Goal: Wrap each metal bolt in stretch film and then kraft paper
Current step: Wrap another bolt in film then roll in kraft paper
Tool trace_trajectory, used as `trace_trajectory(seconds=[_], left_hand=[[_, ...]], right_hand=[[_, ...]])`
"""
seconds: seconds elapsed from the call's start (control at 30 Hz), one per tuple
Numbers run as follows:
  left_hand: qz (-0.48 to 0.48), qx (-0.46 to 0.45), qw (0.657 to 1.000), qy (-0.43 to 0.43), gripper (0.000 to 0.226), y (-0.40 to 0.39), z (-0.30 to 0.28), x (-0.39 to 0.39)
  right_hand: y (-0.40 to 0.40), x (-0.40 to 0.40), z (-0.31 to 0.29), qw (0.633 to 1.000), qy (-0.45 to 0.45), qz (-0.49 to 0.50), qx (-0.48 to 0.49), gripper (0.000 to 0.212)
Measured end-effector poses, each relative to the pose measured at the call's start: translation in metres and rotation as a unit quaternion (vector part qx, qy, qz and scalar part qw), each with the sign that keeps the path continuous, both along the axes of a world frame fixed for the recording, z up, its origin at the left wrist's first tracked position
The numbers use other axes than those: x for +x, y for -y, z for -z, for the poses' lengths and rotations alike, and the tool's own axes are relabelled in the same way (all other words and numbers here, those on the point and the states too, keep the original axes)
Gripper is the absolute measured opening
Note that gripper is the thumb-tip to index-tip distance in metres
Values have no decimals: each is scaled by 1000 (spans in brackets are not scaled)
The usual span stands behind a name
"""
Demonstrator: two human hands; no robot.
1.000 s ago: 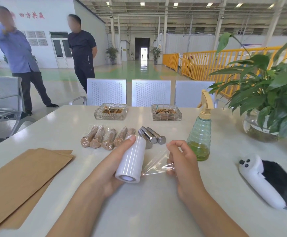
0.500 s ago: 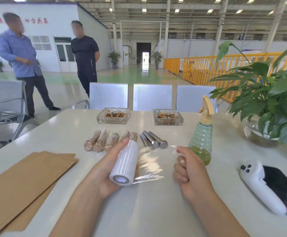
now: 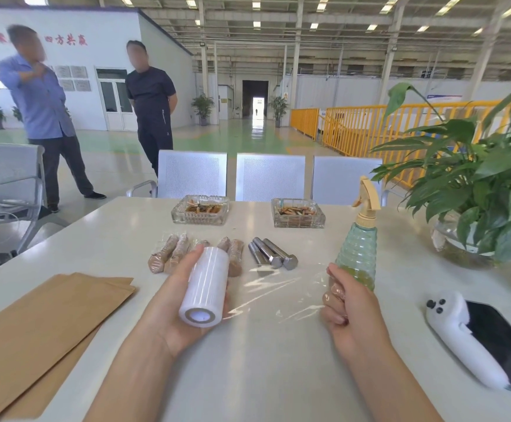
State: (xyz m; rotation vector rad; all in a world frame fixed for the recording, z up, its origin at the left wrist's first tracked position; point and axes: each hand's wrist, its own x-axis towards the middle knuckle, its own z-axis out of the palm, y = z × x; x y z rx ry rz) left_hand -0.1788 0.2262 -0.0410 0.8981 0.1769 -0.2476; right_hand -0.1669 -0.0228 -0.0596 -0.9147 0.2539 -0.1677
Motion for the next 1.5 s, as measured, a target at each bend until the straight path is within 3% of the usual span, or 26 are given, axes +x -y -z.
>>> trace_trajectory(seconds=[0.13, 0.3, 0.43, 0.6, 0.73, 0.9, 1.1, 1.2, 1.37, 1.43, 1.5], left_hand=[[-24, 48, 998, 24, 30, 0, 0, 1], [-59, -20, 998, -30, 63, -4, 2, 2], [-43, -43, 998, -27, 59, -7, 1, 1], [-61, 3, 998, 25, 46, -9, 4, 2], [-62, 6, 998, 11, 34, -12, 0, -1], [-93, 9, 996, -12, 51, -23, 2, -7], [-97, 77, 992, 26, 37, -41, 3, -20], [-103, 98, 990, -10, 53, -46, 0, -27], [-119, 164, 977, -59, 39, -45, -6, -34], [-122, 205, 969, -66, 49, -45, -9, -36], [-108, 305, 945, -50, 65, -45, -14, -42]], right_hand=[[1, 0, 0, 998, -5, 45, -52, 20], [2, -1, -2, 994, -26, 70, -82, 17], [3, -3, -3, 995, -18, 69, -74, 15], [9, -2, -3, 994, -15, 75, -73, 13], [10, -1, -2, 994, -23, 79, -77, 15], [10, -3, -2, 993, -29, 85, -79, 13], [15, -5, -4, 992, -39, 86, -78, 9], [22, -9, -4, 993, -35, 78, -83, 13], [40, -18, 2, 981, -54, 36, -184, 23], [47, -19, 4, 965, -69, 27, -251, 25], [53, -21, 5, 941, -81, 33, -328, 29]])
